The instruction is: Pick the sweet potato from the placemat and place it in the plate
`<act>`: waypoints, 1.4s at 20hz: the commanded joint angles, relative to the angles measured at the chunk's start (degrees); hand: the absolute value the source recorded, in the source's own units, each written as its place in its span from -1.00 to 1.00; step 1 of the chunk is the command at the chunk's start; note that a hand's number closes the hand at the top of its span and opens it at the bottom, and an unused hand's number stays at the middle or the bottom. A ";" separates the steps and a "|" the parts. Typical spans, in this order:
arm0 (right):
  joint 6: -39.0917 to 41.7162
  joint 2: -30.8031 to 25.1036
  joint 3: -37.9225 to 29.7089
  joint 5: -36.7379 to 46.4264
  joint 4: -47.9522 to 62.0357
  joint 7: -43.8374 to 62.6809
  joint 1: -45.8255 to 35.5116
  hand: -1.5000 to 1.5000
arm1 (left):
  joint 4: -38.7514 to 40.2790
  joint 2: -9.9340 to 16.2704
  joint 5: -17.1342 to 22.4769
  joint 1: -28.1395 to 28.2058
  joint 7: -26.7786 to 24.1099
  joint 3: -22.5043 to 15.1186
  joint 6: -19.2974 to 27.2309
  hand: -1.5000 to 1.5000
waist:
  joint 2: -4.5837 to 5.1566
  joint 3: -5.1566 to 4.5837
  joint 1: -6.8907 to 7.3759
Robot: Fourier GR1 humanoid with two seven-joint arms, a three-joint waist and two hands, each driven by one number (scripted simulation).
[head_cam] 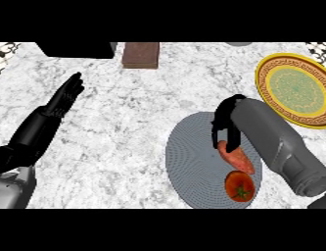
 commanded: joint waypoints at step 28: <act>-75.93 -20.38 3.30 10.70 16.13 62.90 -25.41 1.00 | -1.48 -1.66 -1.08 -6.40 -0.16 -4.33 -3.25 0.00 | 6.43 0.74 11.25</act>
